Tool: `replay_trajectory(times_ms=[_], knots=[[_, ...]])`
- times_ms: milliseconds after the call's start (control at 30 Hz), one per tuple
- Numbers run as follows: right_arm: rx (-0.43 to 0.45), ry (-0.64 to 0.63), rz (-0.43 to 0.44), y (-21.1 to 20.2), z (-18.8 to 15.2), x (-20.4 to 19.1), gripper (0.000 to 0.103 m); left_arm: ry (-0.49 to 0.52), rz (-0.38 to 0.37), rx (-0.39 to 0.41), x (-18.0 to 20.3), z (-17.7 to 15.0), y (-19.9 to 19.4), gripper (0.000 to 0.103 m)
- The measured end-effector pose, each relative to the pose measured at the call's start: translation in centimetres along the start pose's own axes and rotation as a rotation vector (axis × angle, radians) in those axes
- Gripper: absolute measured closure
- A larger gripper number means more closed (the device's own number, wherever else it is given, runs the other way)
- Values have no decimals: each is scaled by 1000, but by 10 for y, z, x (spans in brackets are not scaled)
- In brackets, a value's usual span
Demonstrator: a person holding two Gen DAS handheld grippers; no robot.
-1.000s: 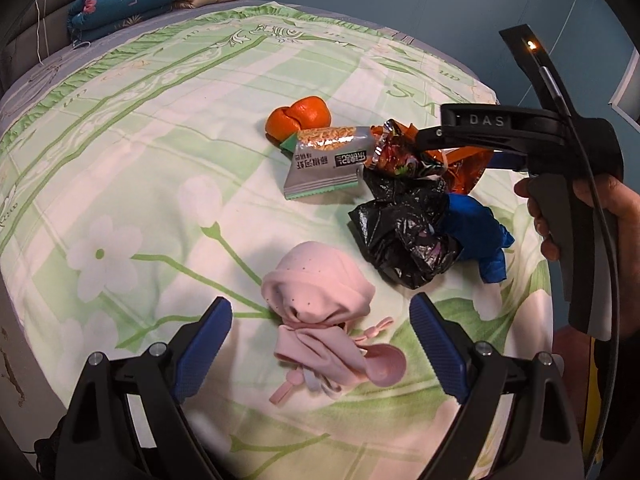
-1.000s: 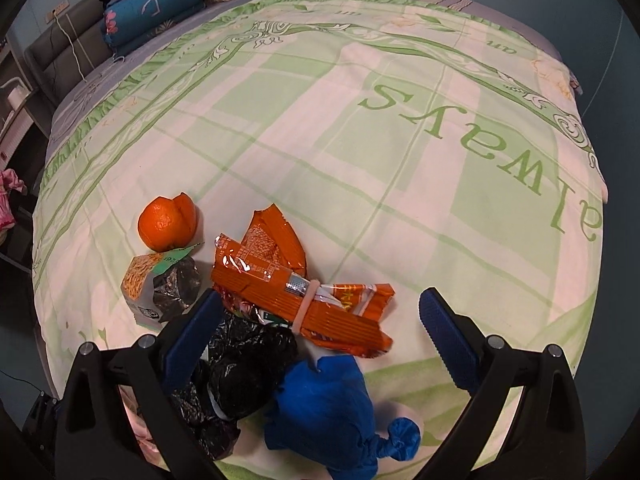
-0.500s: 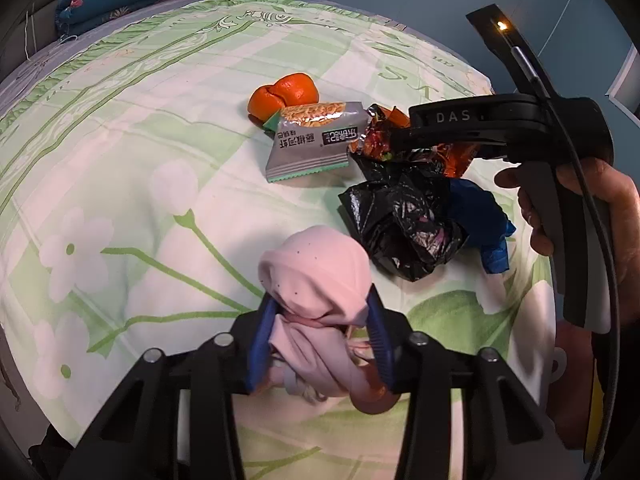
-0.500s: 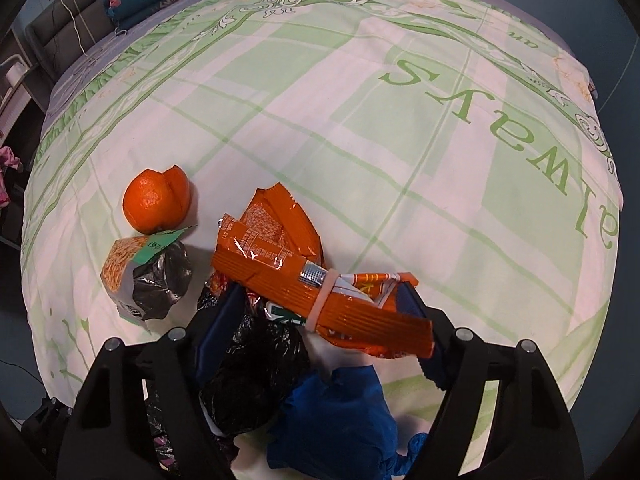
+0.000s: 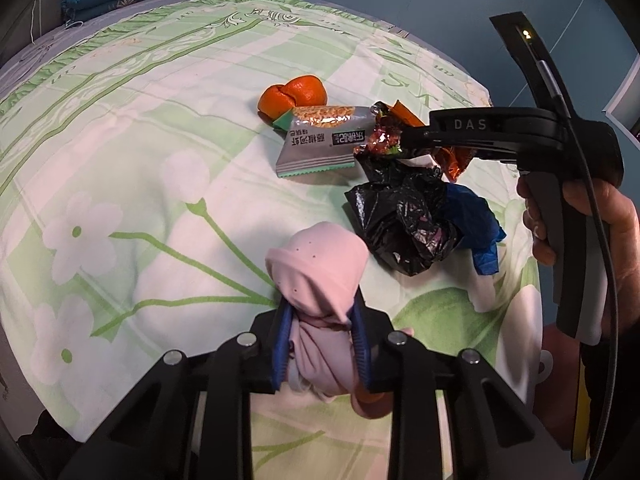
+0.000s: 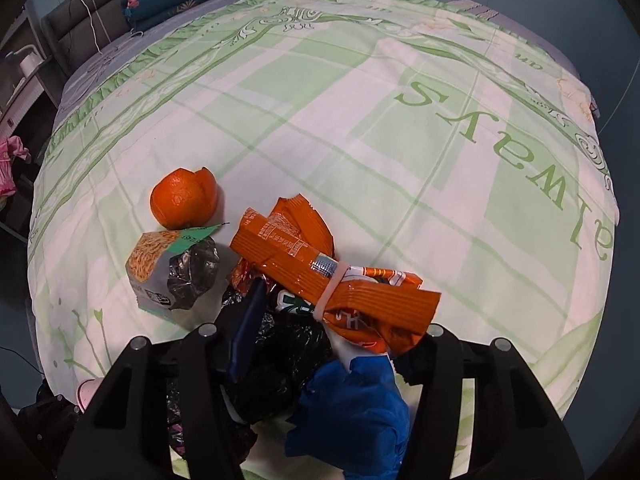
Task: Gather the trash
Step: 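Close the left tool on the pink cloth while the right tool grasps the orange wrapper, then lift the pink cloth and orange wrapper and carry them over the yellow bin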
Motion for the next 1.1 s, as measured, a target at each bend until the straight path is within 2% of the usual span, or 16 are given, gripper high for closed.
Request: replay_trajectory(times_ms=[300, 600, 1100], knots=[[61, 24, 23, -32, 0, 2, 52, -37, -3, 57, -10, 6, -25, 78], [141, 63, 61, -84, -8, 9, 52, -50, 13, 104, -10, 9, -48, 78], [321, 128, 101, -203, -59, 37, 52, 25, 14, 185, 28, 11, -95, 78]])
Point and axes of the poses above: each gripper's, at about its wrist camera, not at the fingertips, and y roughly the way its jaws point, x to its right, z to its top, the point moved 3 cm from there along y, roughly the way its jaws point, and after that the axes turned 4 degrees about y, right-handed, at the moved point
